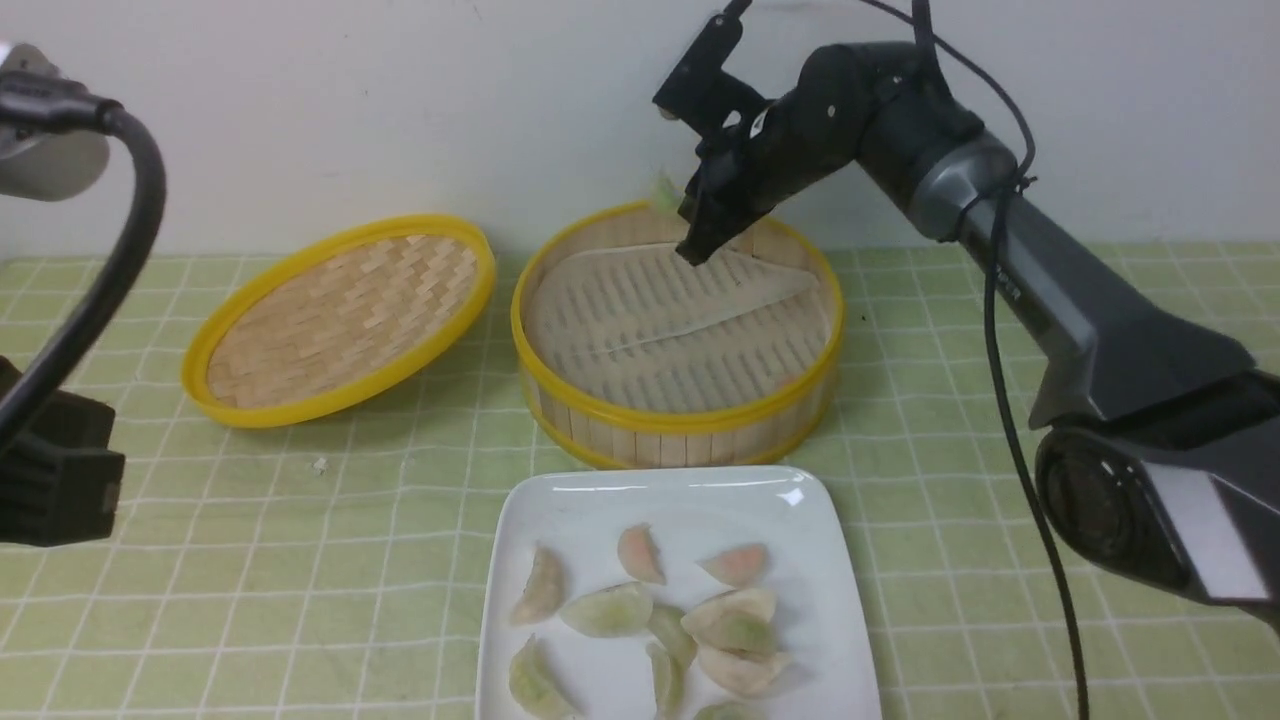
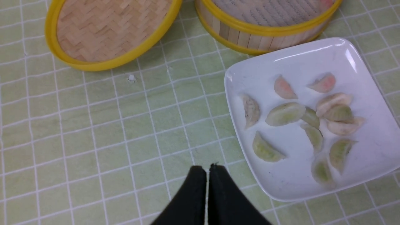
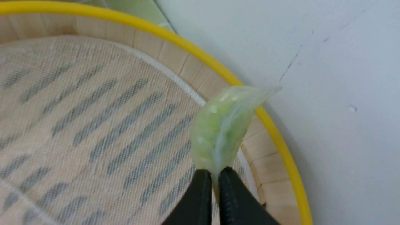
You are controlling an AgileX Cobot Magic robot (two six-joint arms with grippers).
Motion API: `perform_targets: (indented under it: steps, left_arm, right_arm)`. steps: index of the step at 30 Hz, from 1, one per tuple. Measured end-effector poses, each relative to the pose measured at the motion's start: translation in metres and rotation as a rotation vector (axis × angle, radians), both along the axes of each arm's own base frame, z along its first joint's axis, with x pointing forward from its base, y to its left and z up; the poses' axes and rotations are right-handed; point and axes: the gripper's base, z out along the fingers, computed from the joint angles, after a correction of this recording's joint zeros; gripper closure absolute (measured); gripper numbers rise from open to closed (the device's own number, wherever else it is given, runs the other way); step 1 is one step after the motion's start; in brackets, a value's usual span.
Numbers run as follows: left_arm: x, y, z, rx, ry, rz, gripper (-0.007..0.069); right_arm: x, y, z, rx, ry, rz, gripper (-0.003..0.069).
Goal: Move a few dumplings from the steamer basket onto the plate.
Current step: Use the right arm to grab a dumpling from inside the steamer, then use the right arm to put the dumpling into the plate
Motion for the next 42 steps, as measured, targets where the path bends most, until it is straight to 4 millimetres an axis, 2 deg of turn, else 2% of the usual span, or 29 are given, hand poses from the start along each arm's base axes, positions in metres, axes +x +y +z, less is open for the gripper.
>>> perform_targets:
  steps: [5,7,9,12,14,16,17,20,22,23,24,26,27,29,32,33,35,37,40,42]
  left_arm:
    - [0.000,0.000,0.000,0.001,-0.001,0.000,0.0631]
    - [0.000,0.000,0.000,0.004,-0.004,0.002,0.0631]
    - [0.001,0.001,0.000,0.011,-0.010,0.006,0.0631]
    - [0.001,0.002,0.001,0.016,-0.014,0.009,0.0631]
    - [0.001,0.002,0.001,0.016,-0.014,0.008,0.0631]
    - [0.001,0.001,0.001,0.015,-0.013,0.008,0.0631]
    - [0.000,0.002,0.001,0.013,-0.016,0.008,0.0631]
    - [-0.001,0.003,0.002,0.006,-0.019,0.007,0.0631]
    - [-0.003,0.005,0.003,-0.003,-0.023,0.005,0.0631]
    - [-0.004,0.005,0.003,-0.003,-0.023,0.005,0.0631]
    - [-0.005,0.006,0.003,-0.007,-0.026,0.005,0.0631]
    - [-0.005,0.006,0.003,-0.008,-0.026,0.004,0.0631]
    - [-0.005,0.006,0.003,-0.008,-0.026,0.003,0.0631]
    - [-0.005,0.006,0.003,-0.009,-0.025,0.001,0.0631]
    - [-0.005,0.005,0.003,-0.007,-0.025,-0.003,0.0631]
    - [-0.005,0.005,0.003,-0.007,-0.025,-0.004,0.0631]
    - [-0.005,0.005,0.003,0.001,-0.027,-0.012,0.0631]
    - [-0.005,0.005,0.003,0.006,-0.027,-0.020,0.0631]
    - [-0.005,0.005,0.003,0.005,-0.026,-0.024,0.0631]
    - [-0.006,0.005,0.003,0.005,-0.025,-0.024,0.0631]
  right_arm:
    - [-0.011,-0.009,-0.002,-0.053,0.148,0.013,0.0653]
    - [-0.014,-0.011,0.008,-0.031,0.168,0.005,0.0653]
    - [-0.017,-0.013,0.022,0.008,0.170,-0.018,0.0653]
    - [-0.024,-0.020,0.063,0.099,0.146,-0.091,0.0653]
    - [-0.027,-0.022,0.073,0.116,0.140,-0.105,0.0653]
    - [-0.035,-0.027,0.093,0.133,0.135,-0.123,0.0653]
    - [-0.045,-0.031,0.108,0.138,0.139,-0.127,0.0653]
    - [-0.062,-0.036,0.123,0.137,0.168,-0.130,0.0653]
    - [-0.091,-0.045,0.130,0.130,0.251,-0.133,0.0653]
    - [-0.096,-0.046,0.131,0.130,0.265,-0.132,0.0653]
    - [-0.121,-0.053,0.132,0.132,0.323,-0.130,0.0653]
    - [-0.147,-0.057,0.128,0.127,0.387,-0.111,0.0653]
    - [-0.170,-0.061,0.121,0.117,0.446,-0.098,0.0653]
    - [-0.196,-0.063,0.114,0.120,0.509,-0.083,0.0653]
    - [-0.244,-0.059,0.076,0.097,0.655,-0.056,0.0653]
    - [-0.246,-0.059,0.074,0.092,0.664,-0.054,0.0653]
    - [-0.267,-0.053,0.047,0.065,0.715,-0.044,0.0651]
    - [-0.279,-0.048,0.025,0.037,0.741,-0.042,0.0645]
    - [-0.289,-0.041,-0.005,-0.004,0.786,-0.069,0.0607]
    - [-0.289,-0.040,-0.013,-0.018,0.797,-0.081,0.0582]
